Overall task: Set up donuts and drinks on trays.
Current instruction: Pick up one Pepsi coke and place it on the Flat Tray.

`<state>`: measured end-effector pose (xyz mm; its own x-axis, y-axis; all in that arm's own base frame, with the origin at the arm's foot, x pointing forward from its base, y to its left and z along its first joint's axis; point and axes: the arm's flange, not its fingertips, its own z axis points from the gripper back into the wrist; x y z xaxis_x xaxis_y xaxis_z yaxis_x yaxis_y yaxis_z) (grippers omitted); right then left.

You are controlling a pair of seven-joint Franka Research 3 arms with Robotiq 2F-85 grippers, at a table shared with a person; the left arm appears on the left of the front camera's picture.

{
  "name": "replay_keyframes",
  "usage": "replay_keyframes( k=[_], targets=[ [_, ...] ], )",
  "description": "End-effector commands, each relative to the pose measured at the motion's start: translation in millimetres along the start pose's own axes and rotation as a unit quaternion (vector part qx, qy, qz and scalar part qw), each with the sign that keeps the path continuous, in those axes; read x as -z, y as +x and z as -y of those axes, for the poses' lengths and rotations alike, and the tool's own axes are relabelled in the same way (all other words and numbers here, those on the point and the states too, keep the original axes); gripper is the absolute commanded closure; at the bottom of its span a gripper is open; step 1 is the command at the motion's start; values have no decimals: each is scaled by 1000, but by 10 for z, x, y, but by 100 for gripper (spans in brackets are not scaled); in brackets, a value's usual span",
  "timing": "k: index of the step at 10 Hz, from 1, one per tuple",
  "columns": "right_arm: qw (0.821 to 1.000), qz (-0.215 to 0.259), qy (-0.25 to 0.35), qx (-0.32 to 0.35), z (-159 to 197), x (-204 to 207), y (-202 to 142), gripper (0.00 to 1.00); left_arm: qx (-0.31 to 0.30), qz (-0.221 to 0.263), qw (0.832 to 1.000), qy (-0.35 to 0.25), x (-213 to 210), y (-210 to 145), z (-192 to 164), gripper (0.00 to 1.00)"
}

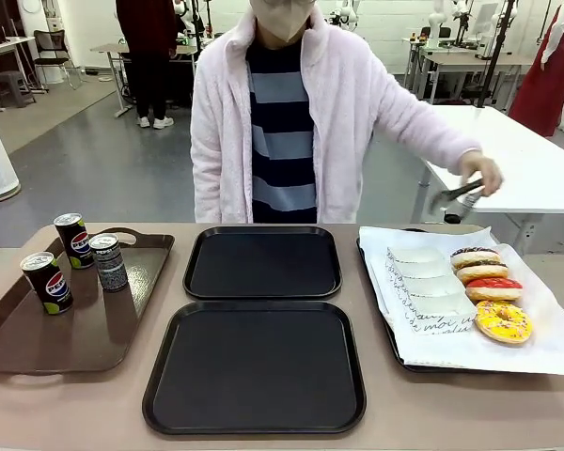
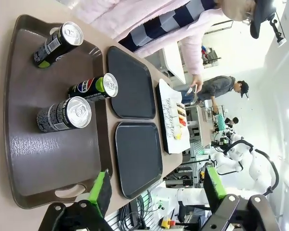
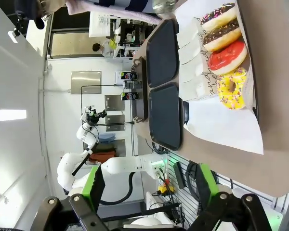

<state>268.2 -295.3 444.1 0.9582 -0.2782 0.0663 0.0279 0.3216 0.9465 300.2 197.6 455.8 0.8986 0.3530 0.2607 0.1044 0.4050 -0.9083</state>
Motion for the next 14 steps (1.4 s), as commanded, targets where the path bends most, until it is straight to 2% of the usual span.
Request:
replay_keyframes(
  k=[1, 10, 11, 12, 14],
  targets=[
    [1000, -2, 7, 2, 14, -8, -16, 0, 5, 1, 1000, -6, -19, 0, -10, 0],
    [1000, -2, 7, 2, 14, -8, -16, 0, -1, 0, 1000, 1, -1, -2, -3, 0],
    [1000, -2, 7, 2, 14, -8, -16, 0, 36, 11, 998, 50, 174, 194, 171, 0],
    [1000, -2, 7, 2, 14, -8, -16, 0, 48, -28, 995, 81, 391, 393, 349, 0],
    [1000, -2, 7, 2, 14, -8, -16, 0, 92, -1, 983, 158, 574, 352, 639, 0]
  ],
)
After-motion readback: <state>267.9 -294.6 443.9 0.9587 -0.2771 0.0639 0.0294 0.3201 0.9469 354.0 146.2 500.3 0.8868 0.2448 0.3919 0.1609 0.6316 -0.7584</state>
